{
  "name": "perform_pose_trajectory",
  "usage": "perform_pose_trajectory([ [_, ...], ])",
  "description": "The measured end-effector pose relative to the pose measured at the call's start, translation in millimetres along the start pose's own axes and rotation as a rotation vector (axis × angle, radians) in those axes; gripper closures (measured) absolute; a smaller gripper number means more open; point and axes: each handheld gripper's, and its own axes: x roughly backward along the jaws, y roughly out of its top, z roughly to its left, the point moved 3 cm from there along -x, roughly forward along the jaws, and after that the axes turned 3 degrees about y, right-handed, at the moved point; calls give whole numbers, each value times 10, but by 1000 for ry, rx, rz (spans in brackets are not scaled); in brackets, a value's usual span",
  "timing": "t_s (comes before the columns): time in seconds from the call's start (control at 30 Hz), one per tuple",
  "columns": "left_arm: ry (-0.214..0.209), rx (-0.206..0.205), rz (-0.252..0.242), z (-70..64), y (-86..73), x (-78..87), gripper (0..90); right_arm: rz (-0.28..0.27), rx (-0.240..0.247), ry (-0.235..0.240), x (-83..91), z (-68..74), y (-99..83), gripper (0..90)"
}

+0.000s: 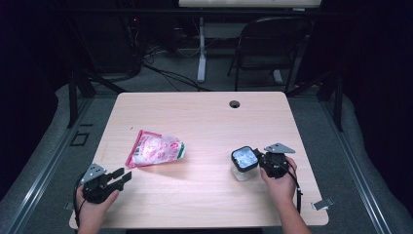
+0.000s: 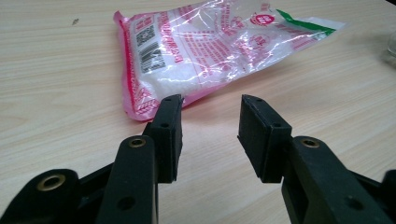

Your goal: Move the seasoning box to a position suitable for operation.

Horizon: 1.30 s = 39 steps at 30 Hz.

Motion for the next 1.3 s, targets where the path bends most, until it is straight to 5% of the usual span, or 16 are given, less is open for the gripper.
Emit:
perform_pose_trajectory([
  [0.37,-29,-15,-3,-133,6,-16,595,20,13,52,27,395,-20,839],
  [0.67,-40,-33,-2,-169,8,-22,595,21,101,100,-18,871,-60,838],
  [1.3,-40,-39,11,-173,7,-38,595,6,76,92,-99,983,-157,839],
])
